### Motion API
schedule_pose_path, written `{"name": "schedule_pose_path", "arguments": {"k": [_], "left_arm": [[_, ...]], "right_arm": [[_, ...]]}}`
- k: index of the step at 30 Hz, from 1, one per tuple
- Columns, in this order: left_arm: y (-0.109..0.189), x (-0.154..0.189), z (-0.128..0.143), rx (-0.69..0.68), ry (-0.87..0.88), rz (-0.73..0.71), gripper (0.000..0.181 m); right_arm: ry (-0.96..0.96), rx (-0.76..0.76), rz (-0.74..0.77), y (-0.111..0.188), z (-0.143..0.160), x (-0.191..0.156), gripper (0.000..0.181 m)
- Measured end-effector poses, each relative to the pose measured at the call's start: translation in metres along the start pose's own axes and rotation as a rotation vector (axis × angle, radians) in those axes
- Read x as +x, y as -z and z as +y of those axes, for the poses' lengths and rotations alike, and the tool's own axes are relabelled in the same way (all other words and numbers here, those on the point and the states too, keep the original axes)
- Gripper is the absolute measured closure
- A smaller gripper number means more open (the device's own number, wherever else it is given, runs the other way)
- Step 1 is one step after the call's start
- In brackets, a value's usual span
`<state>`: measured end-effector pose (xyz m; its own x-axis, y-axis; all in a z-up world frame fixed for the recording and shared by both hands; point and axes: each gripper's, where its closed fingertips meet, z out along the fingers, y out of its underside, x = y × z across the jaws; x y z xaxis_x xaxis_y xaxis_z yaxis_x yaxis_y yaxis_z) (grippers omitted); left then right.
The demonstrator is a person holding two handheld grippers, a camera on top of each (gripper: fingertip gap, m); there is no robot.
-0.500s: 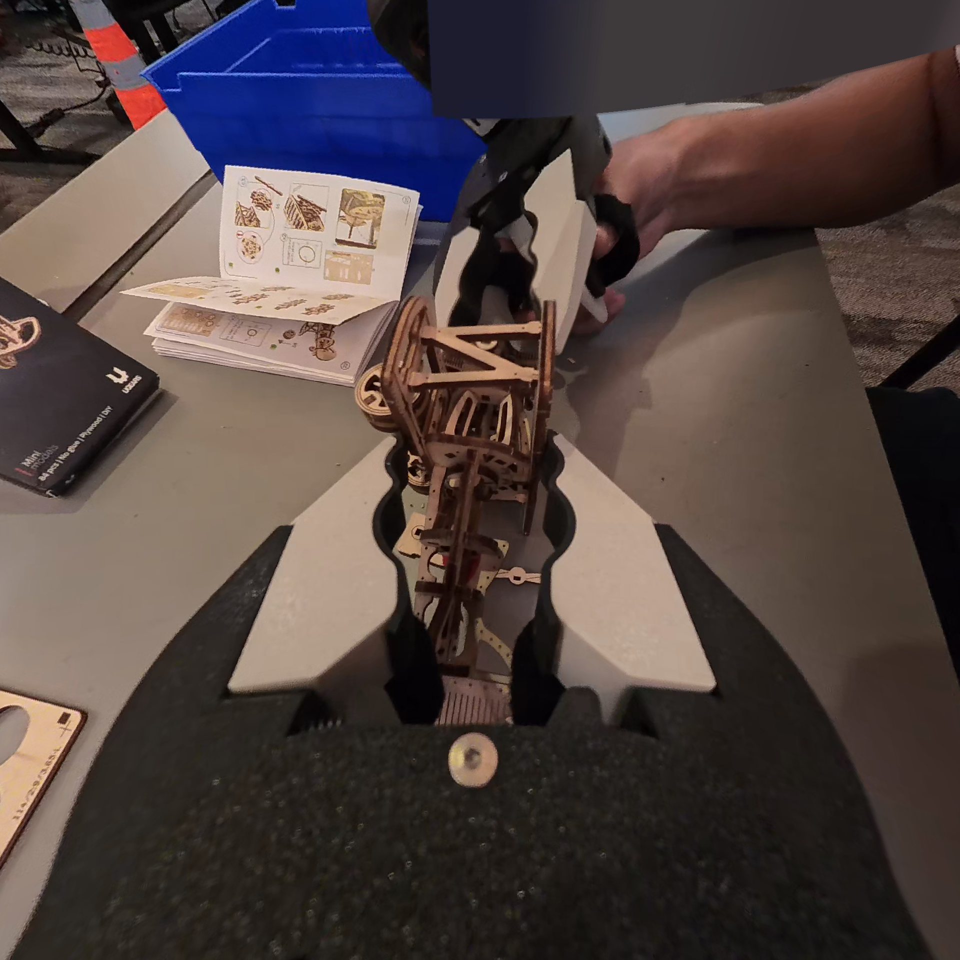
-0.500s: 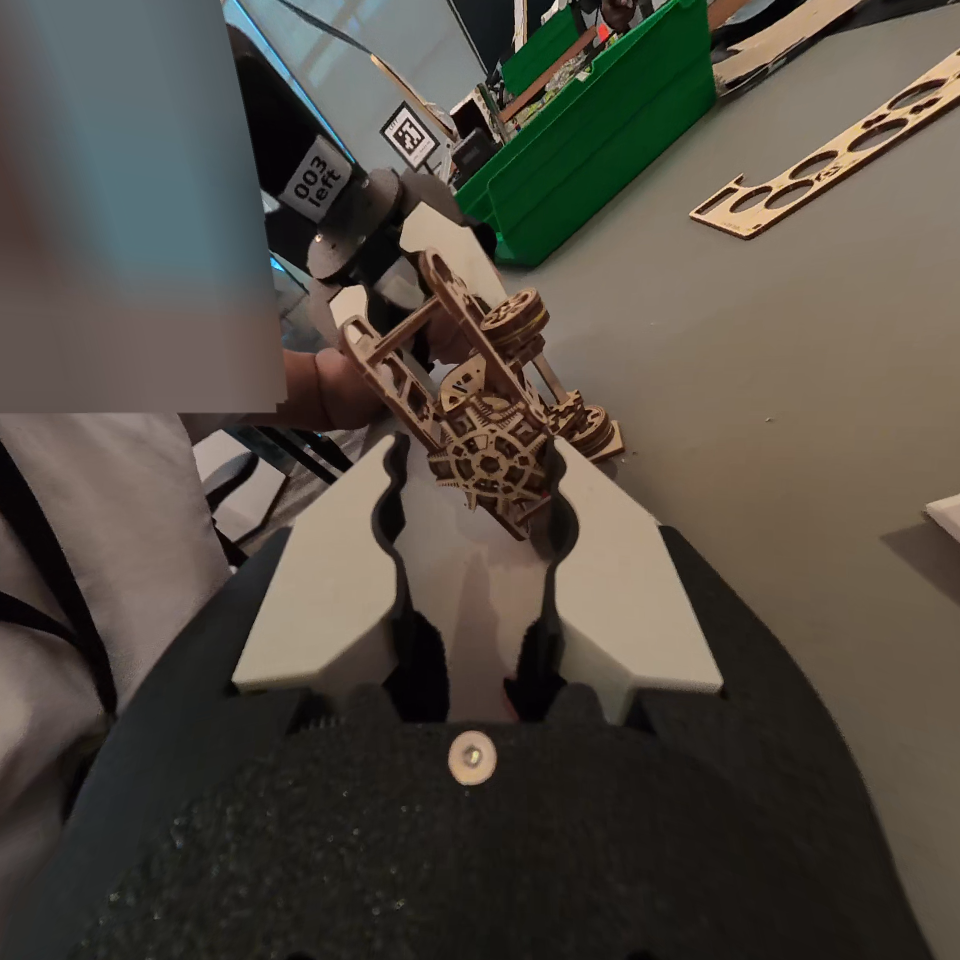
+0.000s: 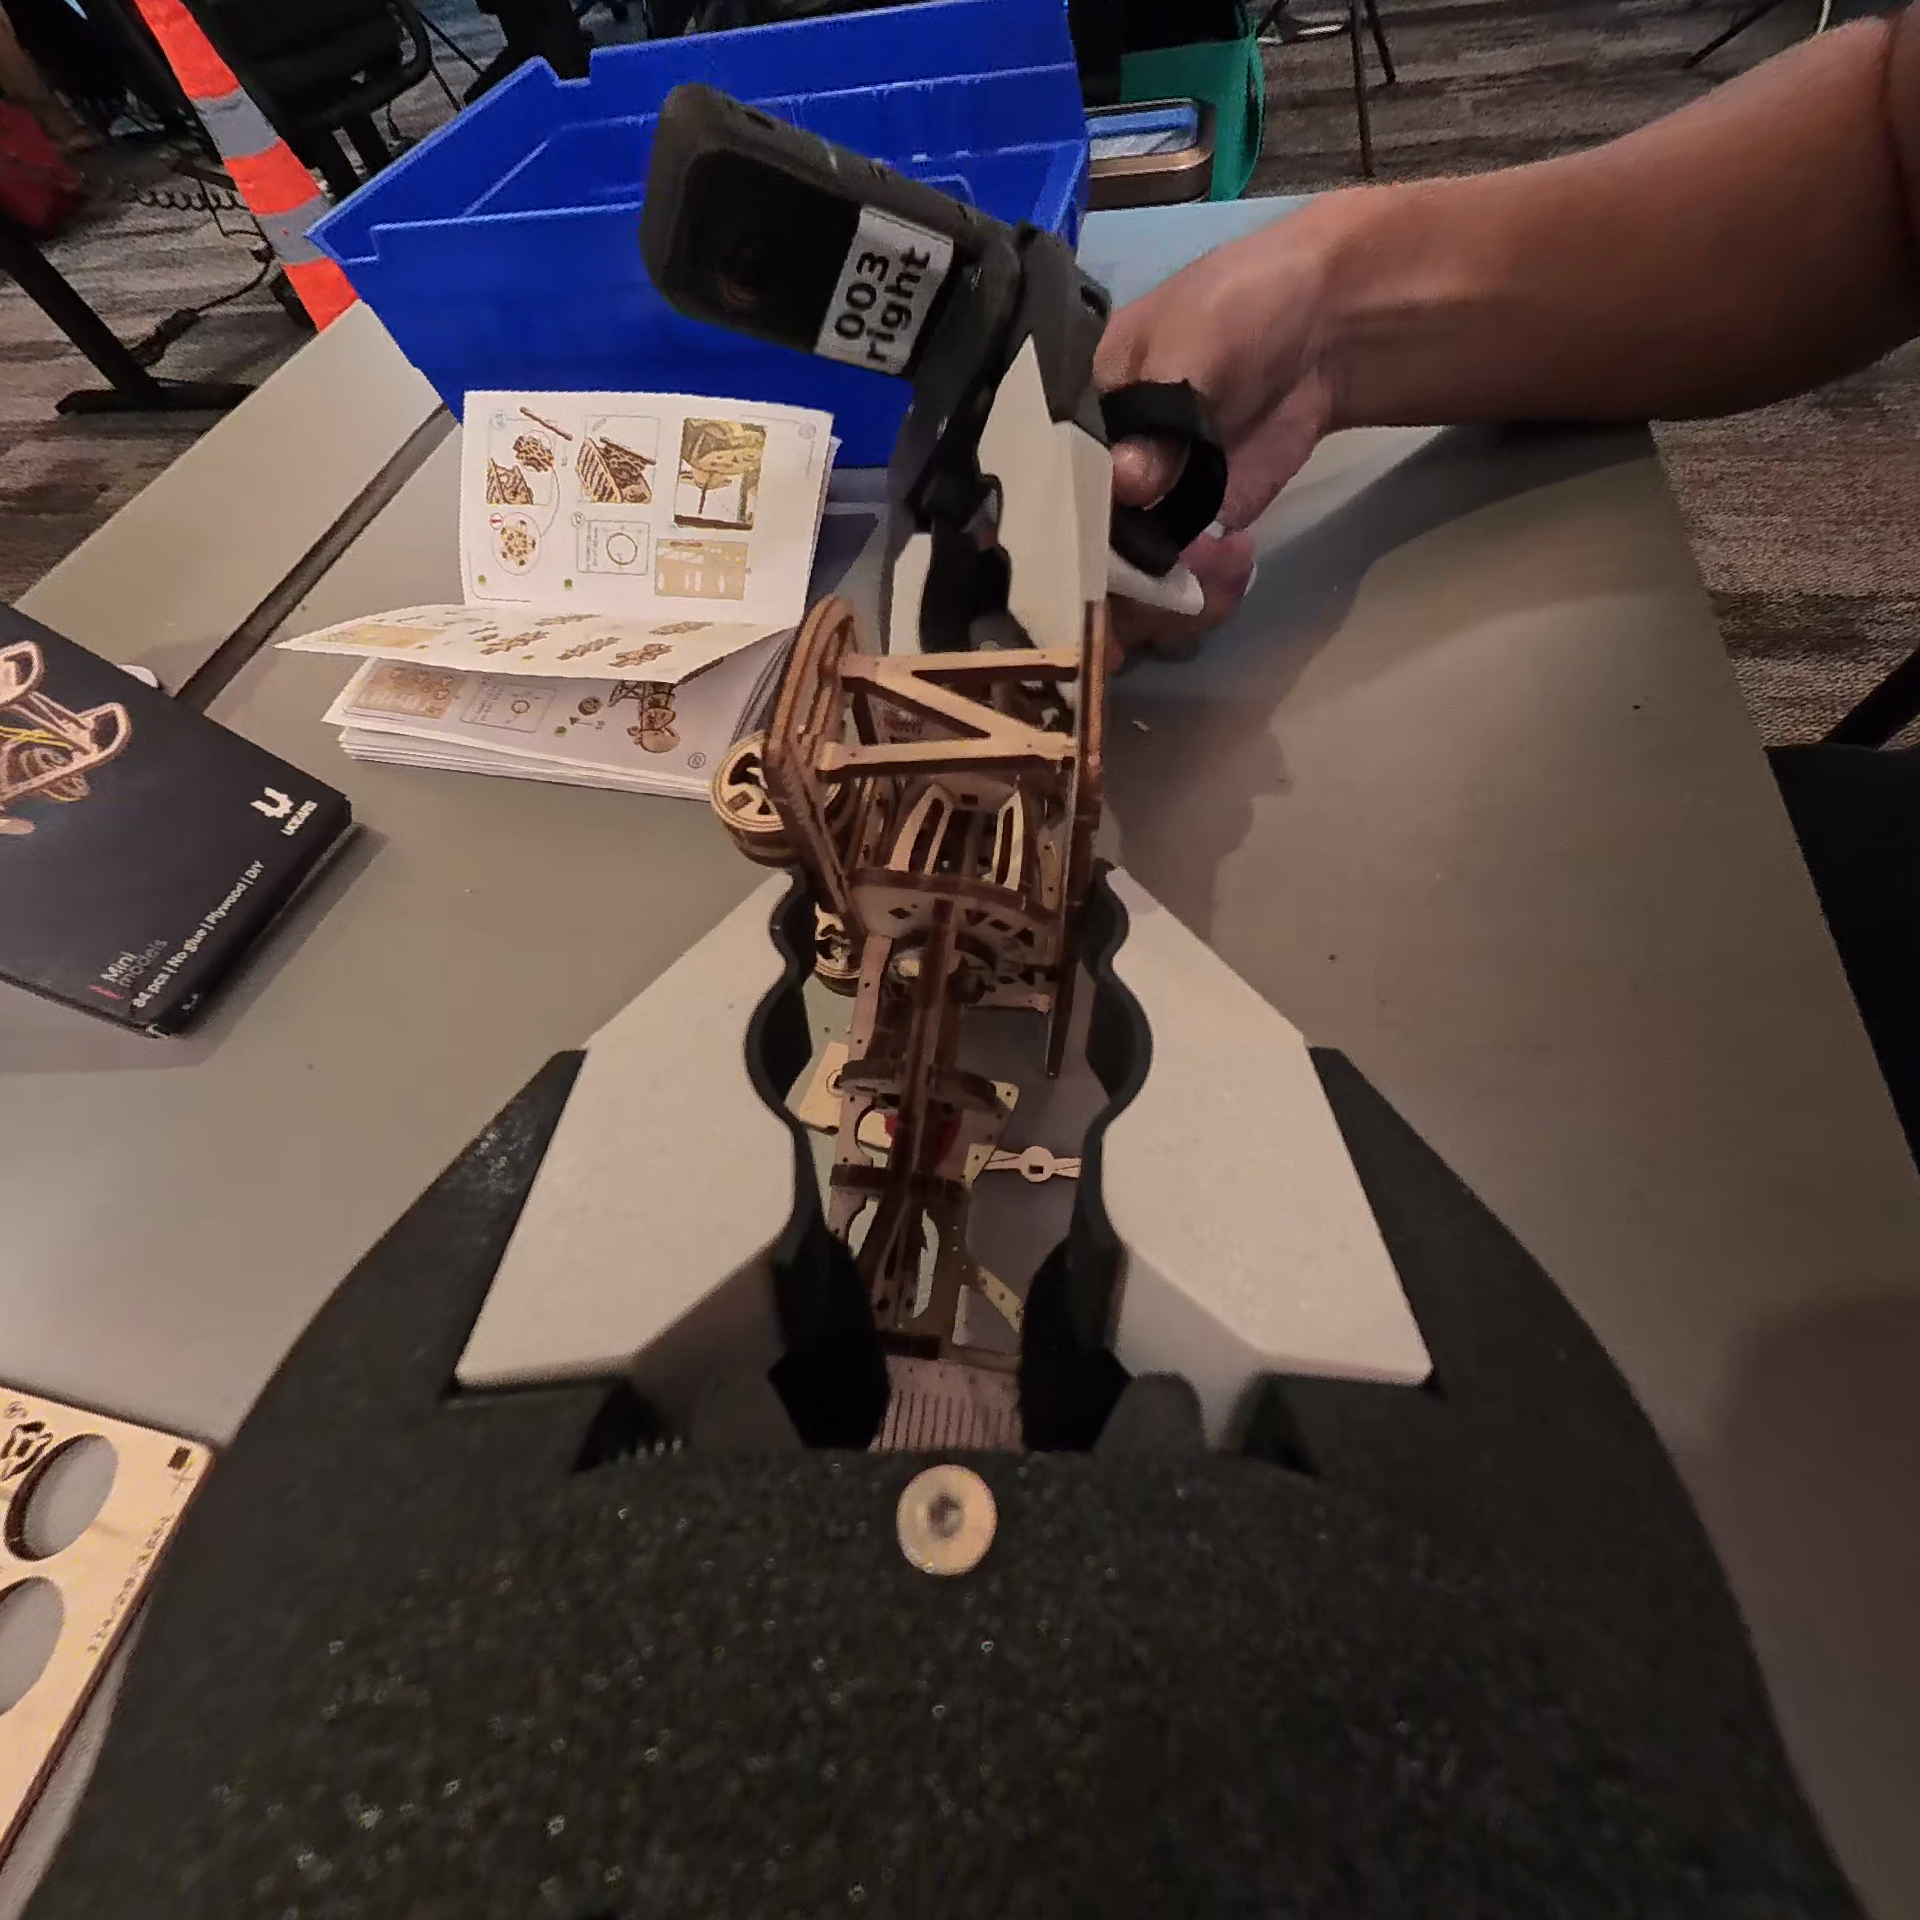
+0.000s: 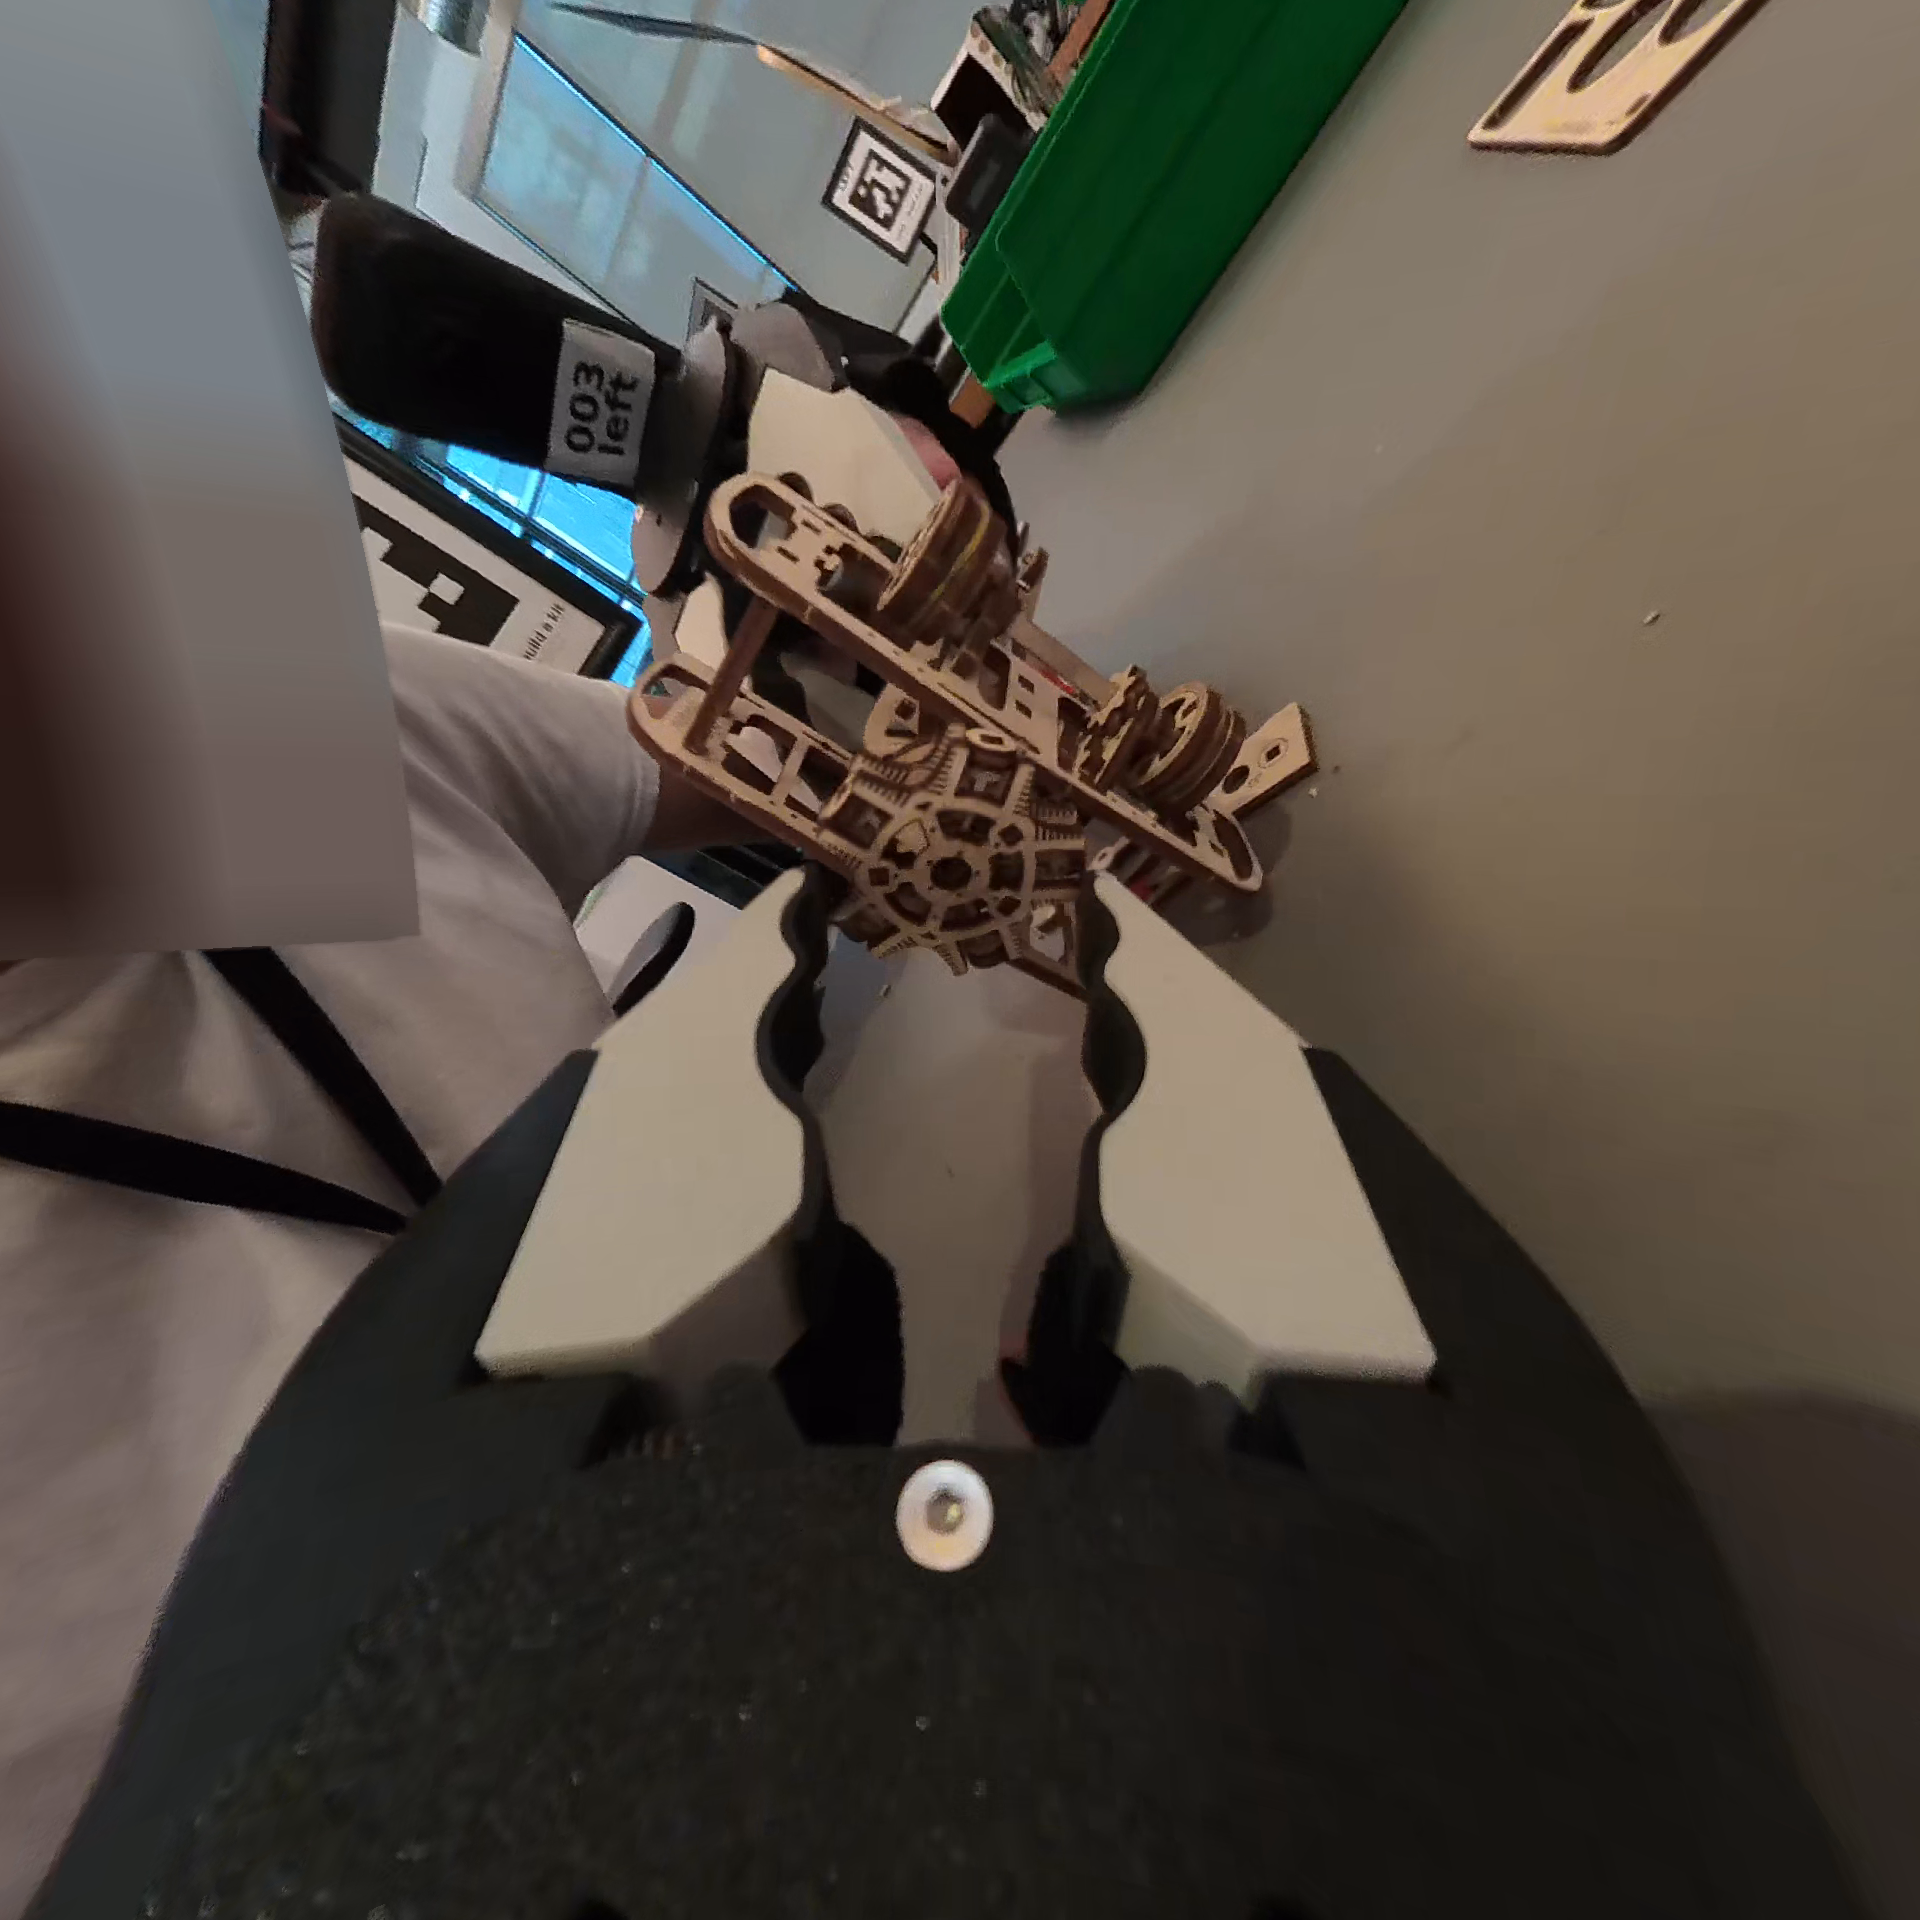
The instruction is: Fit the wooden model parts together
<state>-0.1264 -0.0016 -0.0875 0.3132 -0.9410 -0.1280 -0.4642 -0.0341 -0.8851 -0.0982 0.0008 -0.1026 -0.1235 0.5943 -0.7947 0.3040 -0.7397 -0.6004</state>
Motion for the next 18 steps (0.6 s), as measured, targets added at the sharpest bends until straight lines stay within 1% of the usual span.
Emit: {"name": "schedule_pose_path", "arguments": {"k": [3,5,11,18], "left_arm": [[0.0,0.0,0.0,0.008,0.02,0.011,0.133],[-0.001,-0.001,0.001,0.01,0.036,0.009,0.133],[-0.001,-0.002,0.001,0.018,0.062,0.015,0.133],[-0.002,-0.002,0.0,0.028,0.085,0.026,0.133]], "right_arm": [[0.009,-0.005,0.003,0.0,0.001,-0.001,0.135],[0.051,-0.002,0.032,0.0,-0.001,0.001,0.135],[0.284,-0.051,0.173,-0.001,0.0,0.006,0.135],[0.461,-0.093,0.25,0.0,0.001,0.01,0.135]]}}
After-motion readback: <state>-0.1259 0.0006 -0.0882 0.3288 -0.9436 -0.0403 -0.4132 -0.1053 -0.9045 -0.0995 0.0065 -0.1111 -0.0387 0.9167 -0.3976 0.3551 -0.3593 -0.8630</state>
